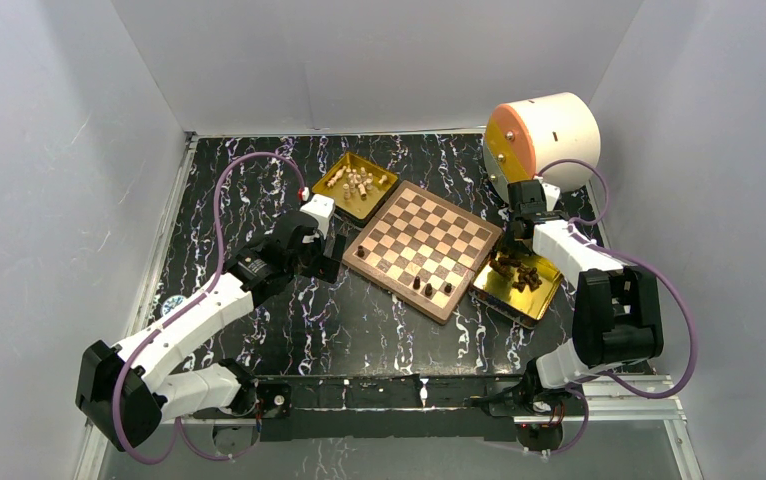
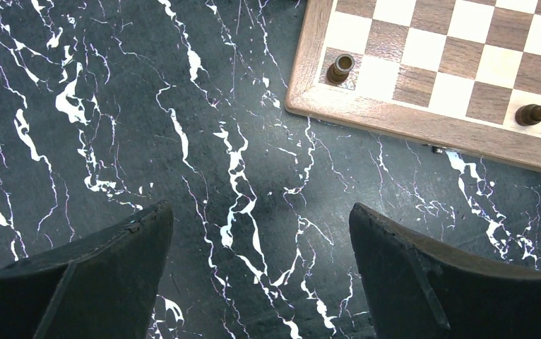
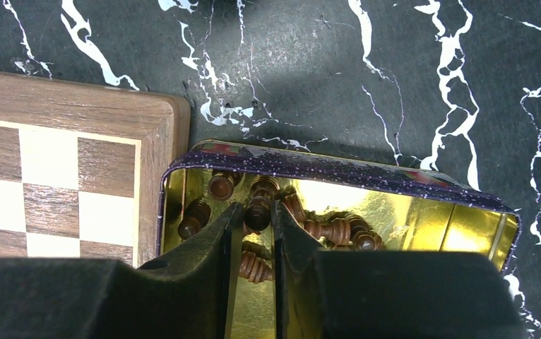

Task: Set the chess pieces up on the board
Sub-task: Pick up the chess piece from the storage box.

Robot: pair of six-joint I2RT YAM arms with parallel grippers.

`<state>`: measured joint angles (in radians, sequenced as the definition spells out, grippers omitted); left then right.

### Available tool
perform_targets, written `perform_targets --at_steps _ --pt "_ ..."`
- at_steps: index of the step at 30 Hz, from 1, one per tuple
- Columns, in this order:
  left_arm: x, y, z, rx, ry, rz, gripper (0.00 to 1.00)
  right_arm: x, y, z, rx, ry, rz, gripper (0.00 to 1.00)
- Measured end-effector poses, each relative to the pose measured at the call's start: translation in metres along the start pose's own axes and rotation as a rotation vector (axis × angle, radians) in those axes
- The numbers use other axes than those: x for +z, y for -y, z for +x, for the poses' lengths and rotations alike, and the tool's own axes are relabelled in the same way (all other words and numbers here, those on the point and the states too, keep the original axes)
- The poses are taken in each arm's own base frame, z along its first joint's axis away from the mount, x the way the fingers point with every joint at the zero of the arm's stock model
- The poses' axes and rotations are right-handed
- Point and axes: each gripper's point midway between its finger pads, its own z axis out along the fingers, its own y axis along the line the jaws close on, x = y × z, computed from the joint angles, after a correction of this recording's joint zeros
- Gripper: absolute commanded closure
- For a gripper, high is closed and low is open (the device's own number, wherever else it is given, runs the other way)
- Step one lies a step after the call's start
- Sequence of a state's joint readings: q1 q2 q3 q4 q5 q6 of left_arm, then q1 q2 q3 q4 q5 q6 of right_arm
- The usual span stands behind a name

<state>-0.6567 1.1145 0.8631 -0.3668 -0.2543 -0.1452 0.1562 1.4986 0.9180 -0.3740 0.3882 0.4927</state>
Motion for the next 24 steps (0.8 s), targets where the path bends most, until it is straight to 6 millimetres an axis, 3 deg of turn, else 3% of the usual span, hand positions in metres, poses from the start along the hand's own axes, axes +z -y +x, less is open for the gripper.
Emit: perform_targets --at_steps 12,24 --pt "0.0 0.0 0.0 0.0 0.0 0.0 0.09 -0.001 0.003 0.001 -0.002 -0.004 0.009 0.82" --pt "0.0 0.0 0.0 0.0 0.0 -0.001 0.09 -0.022 0.007 -0.008 -0.009 0.001 0.01 0.83"
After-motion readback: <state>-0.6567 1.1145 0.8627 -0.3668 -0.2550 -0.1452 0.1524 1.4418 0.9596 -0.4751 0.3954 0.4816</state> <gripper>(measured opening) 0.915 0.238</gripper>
